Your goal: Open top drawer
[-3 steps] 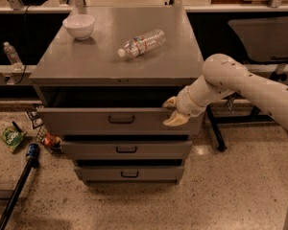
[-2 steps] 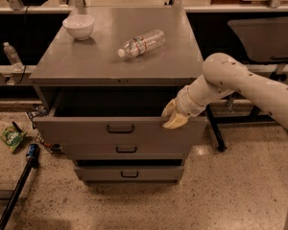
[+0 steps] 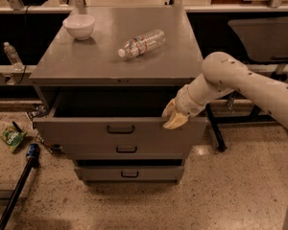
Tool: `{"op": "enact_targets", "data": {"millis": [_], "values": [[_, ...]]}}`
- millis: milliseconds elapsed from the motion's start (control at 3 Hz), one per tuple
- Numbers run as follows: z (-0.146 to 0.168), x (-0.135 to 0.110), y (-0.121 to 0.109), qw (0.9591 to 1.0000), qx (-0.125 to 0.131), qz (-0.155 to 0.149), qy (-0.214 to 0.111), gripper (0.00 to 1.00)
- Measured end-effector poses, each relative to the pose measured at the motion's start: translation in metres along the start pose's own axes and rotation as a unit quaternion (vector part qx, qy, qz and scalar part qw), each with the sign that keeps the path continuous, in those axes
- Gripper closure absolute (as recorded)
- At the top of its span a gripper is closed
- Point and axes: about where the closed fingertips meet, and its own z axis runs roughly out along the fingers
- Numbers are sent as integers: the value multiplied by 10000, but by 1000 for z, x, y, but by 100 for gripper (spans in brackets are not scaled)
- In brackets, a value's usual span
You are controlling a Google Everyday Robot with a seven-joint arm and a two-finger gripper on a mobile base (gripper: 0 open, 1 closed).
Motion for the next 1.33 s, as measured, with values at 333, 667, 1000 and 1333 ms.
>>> {"op": "enact_targets", "data": {"millis": [333, 667, 1000, 1333], "values": [[-4, -4, 31, 9965, -720, 434, -39, 40], [-5, -5, 31, 9965, -720, 434, -39, 52], [-7, -9, 51, 9906, -1175, 693, -130, 83], [-9, -10, 51, 9906, -1176, 693, -131, 100]]}}
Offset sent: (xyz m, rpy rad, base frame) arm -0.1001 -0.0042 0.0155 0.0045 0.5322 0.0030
